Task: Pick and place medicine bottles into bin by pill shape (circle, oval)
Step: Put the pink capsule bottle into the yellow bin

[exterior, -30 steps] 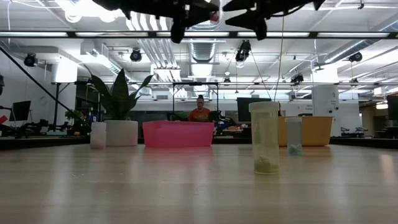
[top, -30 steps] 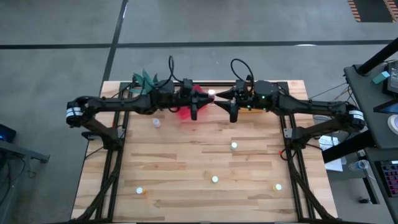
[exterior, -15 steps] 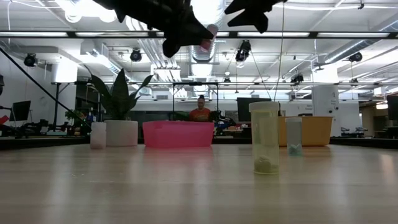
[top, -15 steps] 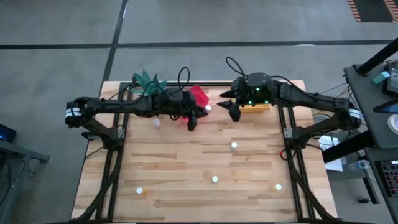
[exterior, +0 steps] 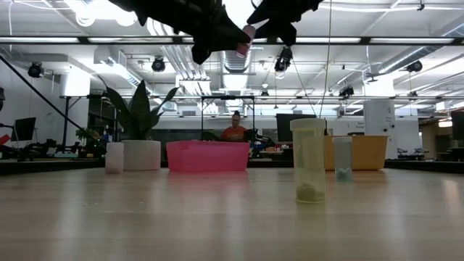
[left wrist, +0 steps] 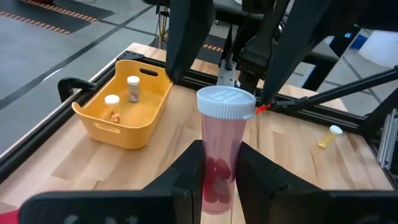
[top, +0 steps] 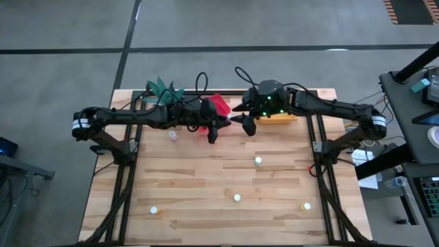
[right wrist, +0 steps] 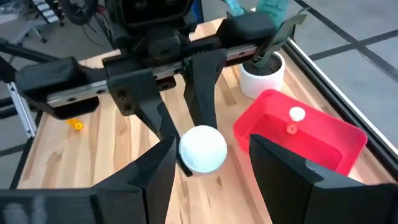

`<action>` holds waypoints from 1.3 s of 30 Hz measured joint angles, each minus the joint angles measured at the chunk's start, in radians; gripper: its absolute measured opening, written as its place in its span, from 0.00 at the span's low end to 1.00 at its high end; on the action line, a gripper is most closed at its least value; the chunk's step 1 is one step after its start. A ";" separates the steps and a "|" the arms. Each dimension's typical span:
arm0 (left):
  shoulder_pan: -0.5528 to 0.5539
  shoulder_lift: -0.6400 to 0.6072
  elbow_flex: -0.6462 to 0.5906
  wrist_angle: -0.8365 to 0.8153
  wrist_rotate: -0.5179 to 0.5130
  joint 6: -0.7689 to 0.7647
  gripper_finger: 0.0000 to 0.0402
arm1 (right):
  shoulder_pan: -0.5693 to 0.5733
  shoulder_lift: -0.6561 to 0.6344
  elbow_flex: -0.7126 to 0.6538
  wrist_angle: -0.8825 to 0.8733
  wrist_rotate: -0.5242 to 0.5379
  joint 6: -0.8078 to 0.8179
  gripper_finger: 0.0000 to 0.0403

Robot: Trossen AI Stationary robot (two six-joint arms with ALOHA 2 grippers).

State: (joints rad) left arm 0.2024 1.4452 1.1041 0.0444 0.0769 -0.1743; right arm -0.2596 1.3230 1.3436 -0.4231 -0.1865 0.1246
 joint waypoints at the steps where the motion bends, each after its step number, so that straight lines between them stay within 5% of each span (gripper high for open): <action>1: 0.000 0.000 0.000 0.001 0.000 0.002 0.13 | 0.000 0.007 0.004 -0.002 0.000 -0.005 0.48; 20: -0.001 0.000 0.000 0.032 0.000 0.007 0.13 | 0.000 0.021 0.009 0.000 -0.002 -0.004 0.42; 28: -0.001 0.000 -0.001 0.036 -0.003 0.007 0.16 | 0.000 0.021 0.009 0.000 -0.004 -0.009 0.23; 39: -0.001 -0.002 -0.001 0.044 -0.005 0.001 0.22 | 0.000 0.021 0.009 -0.013 -0.005 0.001 0.28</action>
State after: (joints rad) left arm 0.2016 1.4437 1.1027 0.0887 0.0719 -0.1734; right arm -0.2596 1.3437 1.3529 -0.4356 -0.1917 0.1256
